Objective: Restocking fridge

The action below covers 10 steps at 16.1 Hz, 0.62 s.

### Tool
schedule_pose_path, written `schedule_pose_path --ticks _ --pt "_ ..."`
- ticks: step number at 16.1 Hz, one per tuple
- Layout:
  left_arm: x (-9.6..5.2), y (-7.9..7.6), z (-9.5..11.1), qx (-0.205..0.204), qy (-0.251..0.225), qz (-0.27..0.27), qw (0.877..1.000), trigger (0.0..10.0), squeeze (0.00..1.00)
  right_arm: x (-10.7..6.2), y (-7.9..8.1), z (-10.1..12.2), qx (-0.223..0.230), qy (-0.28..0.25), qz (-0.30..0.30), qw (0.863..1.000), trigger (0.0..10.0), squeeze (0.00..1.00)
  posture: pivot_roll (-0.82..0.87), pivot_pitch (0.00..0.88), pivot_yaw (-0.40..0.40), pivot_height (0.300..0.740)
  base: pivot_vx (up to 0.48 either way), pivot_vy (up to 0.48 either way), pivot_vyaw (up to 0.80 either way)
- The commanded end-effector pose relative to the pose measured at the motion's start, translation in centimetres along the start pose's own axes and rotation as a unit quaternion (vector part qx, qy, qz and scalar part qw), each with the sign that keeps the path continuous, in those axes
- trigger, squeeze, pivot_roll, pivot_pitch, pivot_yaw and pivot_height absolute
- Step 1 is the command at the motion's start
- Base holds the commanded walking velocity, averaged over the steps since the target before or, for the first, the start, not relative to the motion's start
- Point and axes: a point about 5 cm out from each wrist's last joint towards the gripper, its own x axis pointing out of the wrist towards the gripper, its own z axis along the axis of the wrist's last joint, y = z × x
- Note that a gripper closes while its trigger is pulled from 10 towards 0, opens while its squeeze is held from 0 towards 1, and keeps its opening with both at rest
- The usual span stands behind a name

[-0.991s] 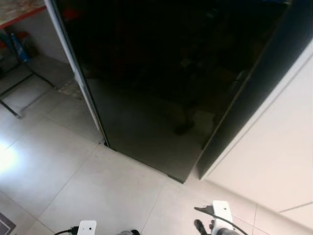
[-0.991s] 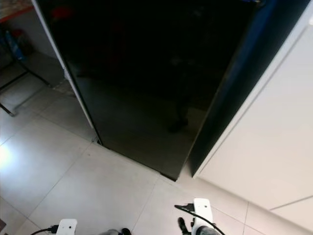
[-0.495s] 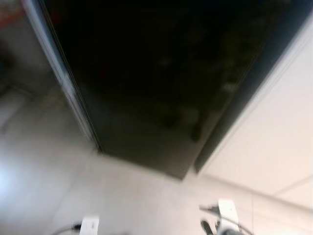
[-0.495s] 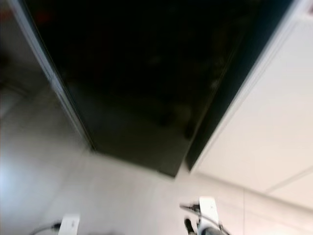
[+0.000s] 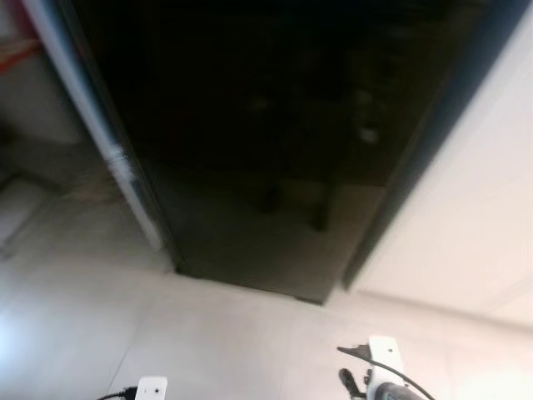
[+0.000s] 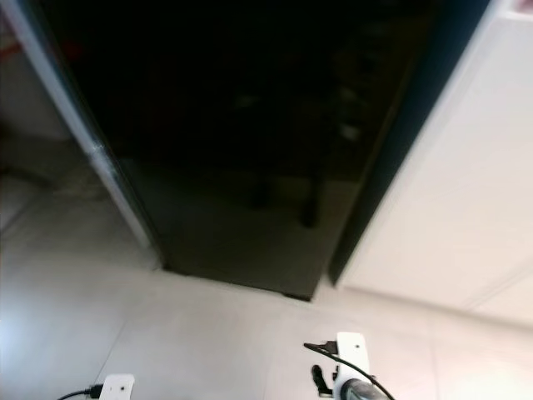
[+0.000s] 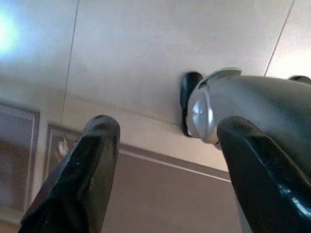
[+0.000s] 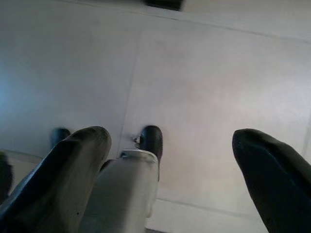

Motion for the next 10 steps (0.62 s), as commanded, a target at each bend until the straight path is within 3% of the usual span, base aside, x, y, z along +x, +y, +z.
schedule_pose_path --ticks 1,10 --pt "-0.12 -0.02 -0.86 0.002 0.017 -0.004 1.0 10.0 0.0 0.01 0.39 -0.85 0.008 0.013 0.003 1.0 10.0 0.0 0.02 0.14 -0.036 0.74 0.0 0.322 0.0" --pt "-0.09 0.03 -0.76 0.002 0.018 -0.004 1.0 10.0 0.0 0.04 0.65 -0.7 0.02 0.006 0.016 1.0 10.0 0.0 0.02 0.142 -0.029 0.74 0.0 0.321 0.0"
